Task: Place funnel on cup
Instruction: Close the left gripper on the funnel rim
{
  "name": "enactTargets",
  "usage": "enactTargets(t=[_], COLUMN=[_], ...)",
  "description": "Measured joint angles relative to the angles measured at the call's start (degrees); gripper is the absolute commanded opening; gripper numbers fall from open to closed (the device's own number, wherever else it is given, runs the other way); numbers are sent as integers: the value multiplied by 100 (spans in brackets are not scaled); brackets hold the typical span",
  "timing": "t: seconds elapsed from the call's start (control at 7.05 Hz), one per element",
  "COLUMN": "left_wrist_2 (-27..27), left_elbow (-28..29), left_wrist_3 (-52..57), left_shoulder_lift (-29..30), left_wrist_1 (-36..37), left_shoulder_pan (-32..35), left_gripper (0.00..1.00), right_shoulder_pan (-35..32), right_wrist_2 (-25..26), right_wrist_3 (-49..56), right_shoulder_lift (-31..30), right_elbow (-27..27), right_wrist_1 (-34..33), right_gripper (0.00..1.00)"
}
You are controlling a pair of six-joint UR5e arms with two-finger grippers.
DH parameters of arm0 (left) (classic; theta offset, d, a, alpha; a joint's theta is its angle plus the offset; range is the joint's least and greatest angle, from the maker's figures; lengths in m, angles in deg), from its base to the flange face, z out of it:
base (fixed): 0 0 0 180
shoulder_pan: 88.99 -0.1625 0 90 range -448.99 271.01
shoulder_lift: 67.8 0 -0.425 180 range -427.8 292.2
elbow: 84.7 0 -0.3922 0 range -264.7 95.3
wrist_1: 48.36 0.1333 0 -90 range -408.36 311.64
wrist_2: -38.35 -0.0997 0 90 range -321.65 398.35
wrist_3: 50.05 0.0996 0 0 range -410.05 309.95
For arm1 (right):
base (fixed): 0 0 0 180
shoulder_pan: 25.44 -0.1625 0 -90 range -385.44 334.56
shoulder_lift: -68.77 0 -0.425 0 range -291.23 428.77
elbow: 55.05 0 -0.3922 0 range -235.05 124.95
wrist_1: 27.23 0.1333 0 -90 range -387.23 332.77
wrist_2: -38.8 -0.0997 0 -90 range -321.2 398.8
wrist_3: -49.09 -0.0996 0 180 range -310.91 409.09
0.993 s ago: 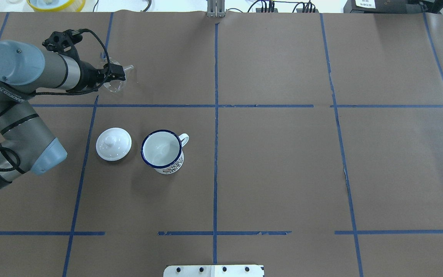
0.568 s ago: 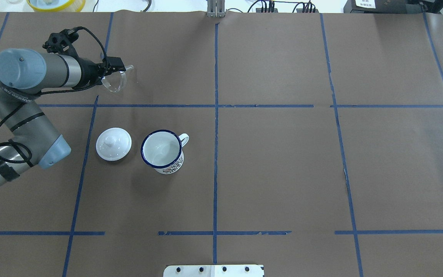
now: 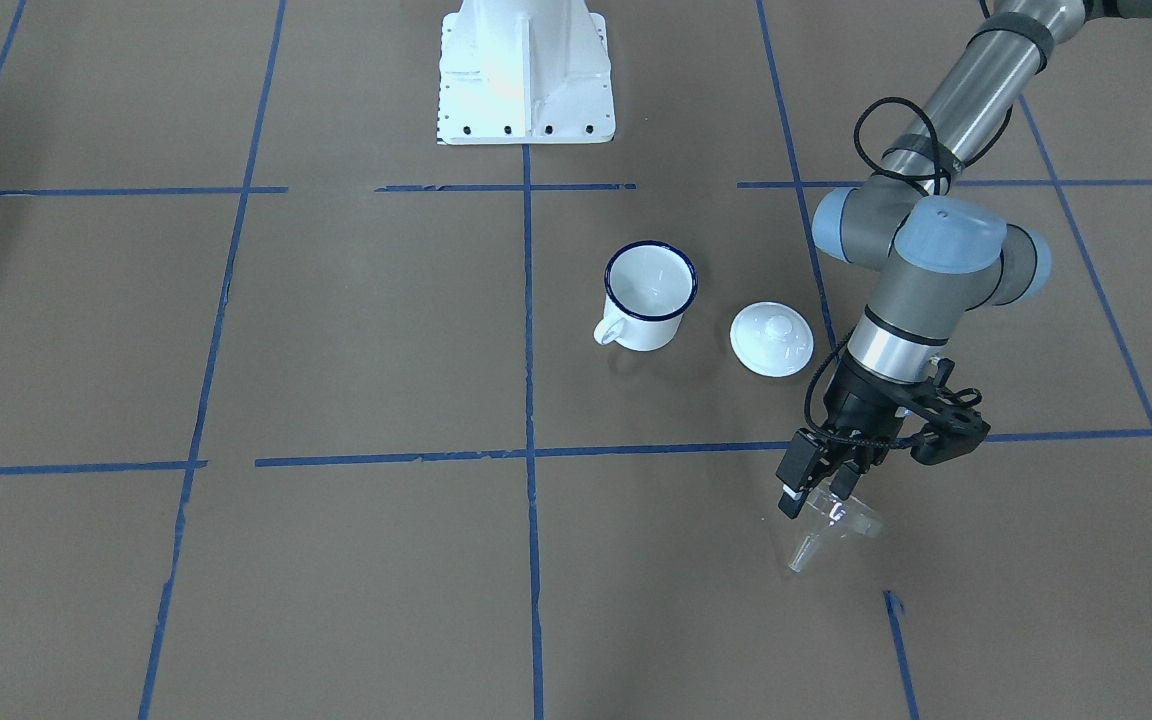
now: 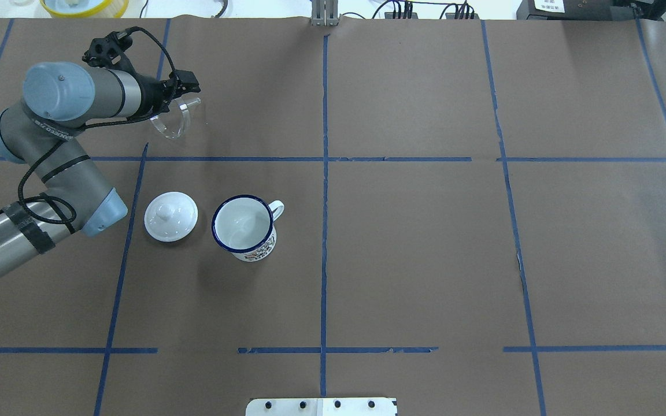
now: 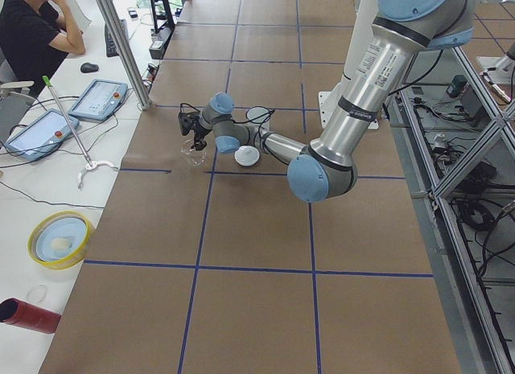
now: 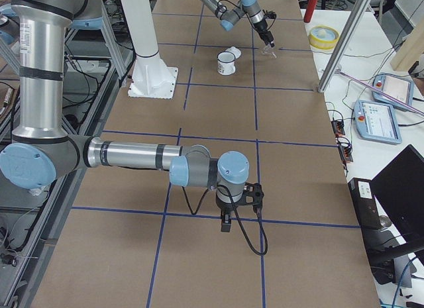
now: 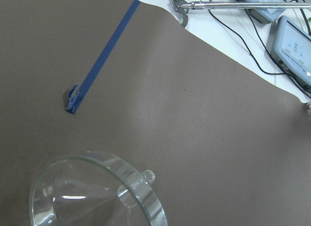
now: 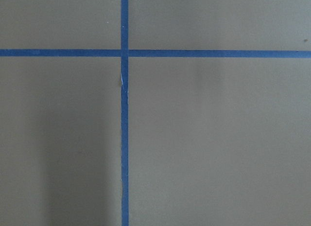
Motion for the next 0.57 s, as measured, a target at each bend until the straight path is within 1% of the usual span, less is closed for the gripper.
enactTargets(t=[0.14, 0.28, 0.43, 0.57], left_wrist_2=[-2, -3, -1, 9], left_elbow=[63, 87, 92, 89], left_wrist_3=[0, 0, 1, -4], left_shoulder_lift=[18, 24, 29, 33], left_wrist_1=[-65, -92, -114, -191], left_shoulder_pan=[3, 5, 8, 37], left_gripper=[20, 4, 0, 0], right_shoulder_pan=[0, 0, 0, 0], right_wrist_2=[0, 0, 0, 0], right_wrist_3=[0, 0, 0, 0], right_shoulder_lift=[0, 0, 0, 2], right_elbow=[0, 0, 0, 0], right_wrist_1=[0, 0, 0, 0], right_gripper=[100, 100, 100, 100])
